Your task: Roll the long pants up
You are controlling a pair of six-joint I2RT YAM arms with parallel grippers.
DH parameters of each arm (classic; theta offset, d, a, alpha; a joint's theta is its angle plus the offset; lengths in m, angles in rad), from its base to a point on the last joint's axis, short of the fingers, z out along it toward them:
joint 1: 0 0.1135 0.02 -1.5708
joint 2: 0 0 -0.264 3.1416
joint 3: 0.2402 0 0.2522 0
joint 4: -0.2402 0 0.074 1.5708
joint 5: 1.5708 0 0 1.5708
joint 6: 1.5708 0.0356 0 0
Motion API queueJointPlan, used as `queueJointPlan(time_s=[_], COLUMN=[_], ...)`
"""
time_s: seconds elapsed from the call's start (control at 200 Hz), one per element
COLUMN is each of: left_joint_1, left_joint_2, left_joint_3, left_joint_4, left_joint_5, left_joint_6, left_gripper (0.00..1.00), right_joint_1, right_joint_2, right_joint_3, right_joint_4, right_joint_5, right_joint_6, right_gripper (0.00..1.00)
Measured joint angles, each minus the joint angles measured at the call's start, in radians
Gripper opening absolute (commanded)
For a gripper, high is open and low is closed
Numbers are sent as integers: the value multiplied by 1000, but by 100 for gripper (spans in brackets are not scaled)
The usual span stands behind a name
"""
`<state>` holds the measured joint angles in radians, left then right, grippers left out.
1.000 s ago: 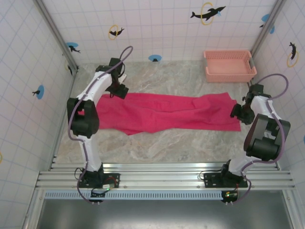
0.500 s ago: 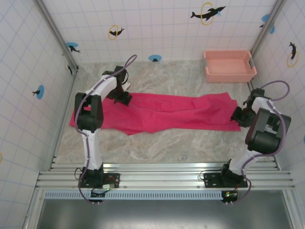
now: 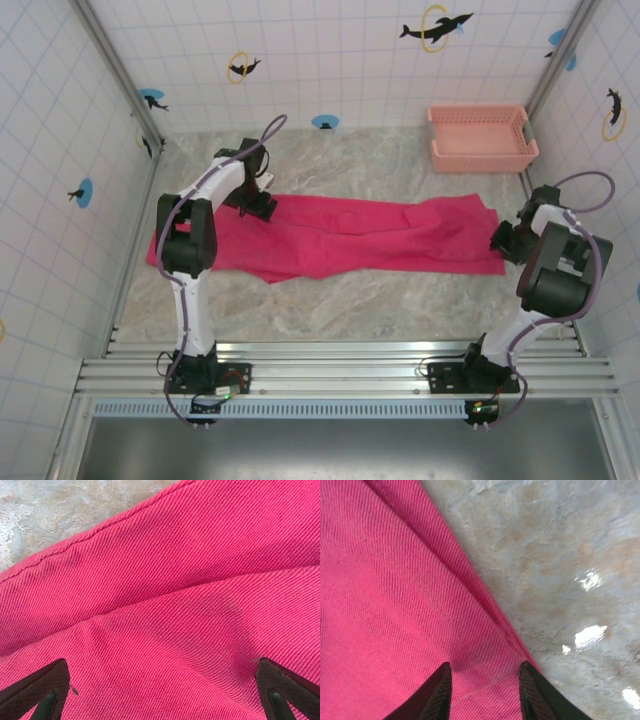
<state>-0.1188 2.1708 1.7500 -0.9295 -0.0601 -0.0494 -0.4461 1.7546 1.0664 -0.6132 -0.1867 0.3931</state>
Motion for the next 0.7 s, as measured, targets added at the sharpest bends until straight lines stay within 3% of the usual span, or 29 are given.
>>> queueJointPlan(time_s=[0.14,0.28,0.445,0.701], left_joint_1=[0,0,0,0], left_joint_2=[0,0,0,0], left_joint_3=[-4,-7,-9,-13], left_joint_4=[0,0,0,0], left_joint_5=[0,0,0,0], left_joint_6=[0,0,0,8], left_gripper=[98,97,97,97], right_joint_1=[-14,-16,-16,-16], right_joint_2=[10,10,-35,-267], right_joint_3=[-1,-4,-38,-52], right_joint_4=[23,43,65,28], right_joint_5=[-1,-9,-7,18], right_joint_6=[14,23,34,43], right_gripper=[9,0,0,0])
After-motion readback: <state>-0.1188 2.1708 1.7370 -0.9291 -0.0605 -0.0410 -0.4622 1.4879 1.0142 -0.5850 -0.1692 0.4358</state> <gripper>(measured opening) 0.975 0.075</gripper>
